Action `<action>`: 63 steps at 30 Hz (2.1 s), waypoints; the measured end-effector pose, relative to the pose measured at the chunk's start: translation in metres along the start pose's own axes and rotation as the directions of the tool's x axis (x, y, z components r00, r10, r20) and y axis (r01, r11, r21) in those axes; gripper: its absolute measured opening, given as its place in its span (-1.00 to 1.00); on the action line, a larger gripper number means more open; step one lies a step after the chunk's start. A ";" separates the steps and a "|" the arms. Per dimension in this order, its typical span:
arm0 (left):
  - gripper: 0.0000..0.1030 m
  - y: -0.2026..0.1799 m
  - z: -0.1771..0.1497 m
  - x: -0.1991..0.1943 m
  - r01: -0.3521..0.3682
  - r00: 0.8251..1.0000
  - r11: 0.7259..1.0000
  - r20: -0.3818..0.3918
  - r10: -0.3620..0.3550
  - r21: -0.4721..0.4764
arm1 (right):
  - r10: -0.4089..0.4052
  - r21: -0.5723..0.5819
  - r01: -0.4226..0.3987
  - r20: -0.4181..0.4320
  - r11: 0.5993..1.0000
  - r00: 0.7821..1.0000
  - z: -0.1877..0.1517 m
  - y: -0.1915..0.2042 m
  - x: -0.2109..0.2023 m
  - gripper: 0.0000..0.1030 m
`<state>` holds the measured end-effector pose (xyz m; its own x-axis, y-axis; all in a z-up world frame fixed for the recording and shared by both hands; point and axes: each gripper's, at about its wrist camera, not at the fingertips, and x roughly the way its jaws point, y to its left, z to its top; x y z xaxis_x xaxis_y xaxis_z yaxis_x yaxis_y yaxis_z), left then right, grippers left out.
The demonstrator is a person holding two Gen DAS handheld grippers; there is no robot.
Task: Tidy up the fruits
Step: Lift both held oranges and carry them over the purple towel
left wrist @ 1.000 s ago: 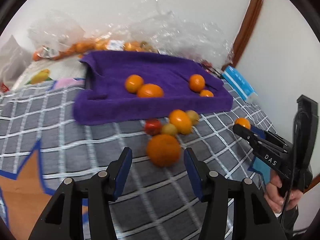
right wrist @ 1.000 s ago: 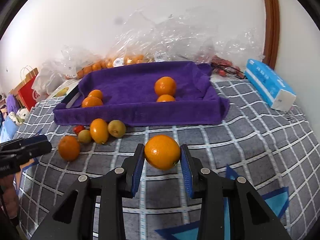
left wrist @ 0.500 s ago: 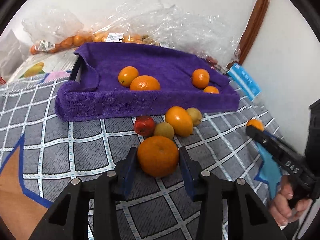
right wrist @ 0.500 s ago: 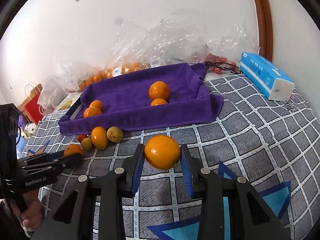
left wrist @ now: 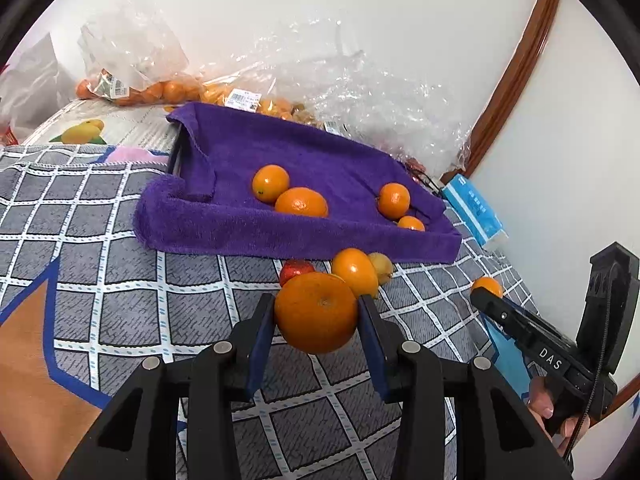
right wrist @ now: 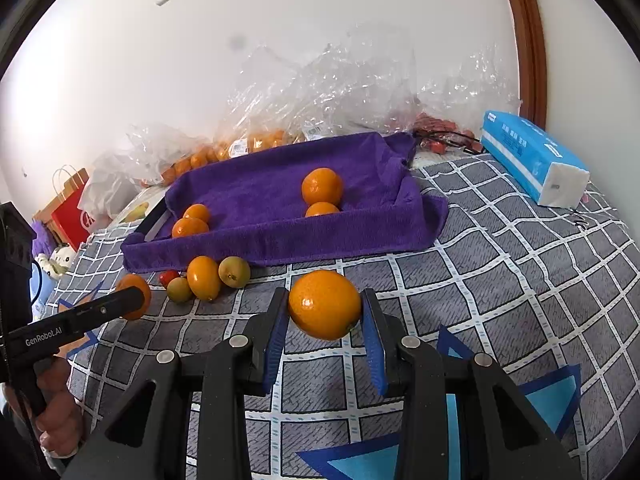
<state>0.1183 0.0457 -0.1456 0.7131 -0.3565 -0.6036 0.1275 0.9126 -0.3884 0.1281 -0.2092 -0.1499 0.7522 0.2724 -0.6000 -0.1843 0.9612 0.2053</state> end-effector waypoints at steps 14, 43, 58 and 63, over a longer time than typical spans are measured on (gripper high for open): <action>-0.24 0.000 0.001 -0.012 -0.014 0.999 1.000 0.046 0.014 0.003 | 0.019 0.001 -0.019 0.016 1.000 1.000 0.000 0.001 -0.003 -0.31; -0.24 0.017 0.022 -0.048 -0.085 0.991 0.994 0.098 0.092 -0.074 | 0.007 0.045 -0.009 0.045 0.999 0.999 0.018 -0.010 -0.023 -0.31; -0.24 0.011 0.059 -0.057 -0.133 0.982 0.989 0.125 0.140 -0.056 | -0.042 -0.001 0.042 0.071 0.999 0.997 0.059 0.003 -0.033 -0.31; -0.24 0.012 0.075 -0.049 -0.122 0.984 0.990 0.122 0.130 -0.069 | -0.060 -0.001 0.060 0.078 0.998 0.995 0.070 0.005 -0.028 -0.31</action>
<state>0.1370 0.0893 -0.0683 0.8021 -0.2082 -0.5597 -0.0082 0.9333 -0.3590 0.1507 -0.2150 -0.0780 0.8091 0.2104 -0.5487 -0.1395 0.9758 0.1685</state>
